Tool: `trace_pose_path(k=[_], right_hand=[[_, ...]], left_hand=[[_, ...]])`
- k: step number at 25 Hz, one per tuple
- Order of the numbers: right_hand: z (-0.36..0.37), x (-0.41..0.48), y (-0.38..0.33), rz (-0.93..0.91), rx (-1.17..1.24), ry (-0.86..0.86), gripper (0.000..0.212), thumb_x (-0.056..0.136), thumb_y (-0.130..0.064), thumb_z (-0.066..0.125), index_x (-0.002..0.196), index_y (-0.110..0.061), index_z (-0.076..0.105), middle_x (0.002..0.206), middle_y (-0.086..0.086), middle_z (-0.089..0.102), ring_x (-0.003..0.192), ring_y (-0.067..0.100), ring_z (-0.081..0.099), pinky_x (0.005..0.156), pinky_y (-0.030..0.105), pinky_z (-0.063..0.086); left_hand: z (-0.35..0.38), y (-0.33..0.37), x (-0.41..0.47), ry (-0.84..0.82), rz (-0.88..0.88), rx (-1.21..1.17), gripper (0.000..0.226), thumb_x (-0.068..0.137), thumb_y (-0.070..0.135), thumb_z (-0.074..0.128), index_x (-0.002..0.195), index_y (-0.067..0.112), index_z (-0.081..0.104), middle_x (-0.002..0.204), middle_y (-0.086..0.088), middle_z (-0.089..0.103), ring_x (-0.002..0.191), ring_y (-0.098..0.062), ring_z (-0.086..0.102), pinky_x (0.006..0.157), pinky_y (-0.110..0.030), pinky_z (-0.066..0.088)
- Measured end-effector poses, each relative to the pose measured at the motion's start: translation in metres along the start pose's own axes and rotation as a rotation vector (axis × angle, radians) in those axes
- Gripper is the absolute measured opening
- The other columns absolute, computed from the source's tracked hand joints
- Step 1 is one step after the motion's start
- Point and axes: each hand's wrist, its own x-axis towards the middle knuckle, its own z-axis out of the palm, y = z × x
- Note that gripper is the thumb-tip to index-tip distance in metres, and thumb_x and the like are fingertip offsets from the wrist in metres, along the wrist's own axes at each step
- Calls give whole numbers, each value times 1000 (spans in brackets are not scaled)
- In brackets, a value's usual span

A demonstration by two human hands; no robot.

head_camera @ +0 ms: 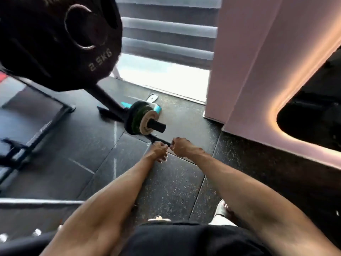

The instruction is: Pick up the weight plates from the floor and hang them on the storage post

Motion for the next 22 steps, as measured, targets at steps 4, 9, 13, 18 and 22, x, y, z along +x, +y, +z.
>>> trace_pose_path(k=[4, 9, 13, 18, 22], right_hand=[[-50, 36, -9, -146, -81, -25, 36, 98, -32, 50, 121, -7, 63, 121, 20, 67, 111, 36, 64, 89, 36, 49], [-66, 80, -36, -265, -162, -103, 41, 102, -36, 46, 124, -4, 59, 126, 22, 64, 116, 37, 60, 92, 39, 46], [-65, 125, -51, -258, -232, -150, 46, 101, -41, 41, 123, -6, 60, 126, 21, 64, 116, 37, 61, 95, 43, 47], [-61, 164, -67, -208, -144, -207, 48, 99, -47, 40, 124, -13, 62, 121, 12, 68, 109, 31, 64, 98, 43, 49], [-55, 183, -80, -214, -113, -256, 49, 100, -47, 41, 130, -13, 60, 127, 14, 65, 117, 31, 61, 101, 41, 47]], left_hand=[[-7, 33, 12, 342, -203, -478, 48, 106, 39, 36, 119, -1, 58, 98, -15, 65, 89, -23, 68, 91, -44, 54], [-26, 50, 24, 549, -353, -860, 72, 101, 60, 29, 134, 1, 54, 140, -24, 55, 131, -39, 52, 113, -47, 40], [-36, 33, 57, 587, -378, -971, 76, 97, 64, 37, 142, 3, 47, 145, -21, 51, 134, -35, 49, 115, -44, 37], [-50, 44, 77, 546, -307, -1298, 50, 104, 42, 43, 136, 6, 52, 136, -3, 57, 121, -20, 54, 108, -40, 35], [-71, 56, 87, 597, -217, -1477, 37, 105, 25, 45, 126, -2, 60, 120, -12, 67, 94, -23, 65, 94, -35, 52]])
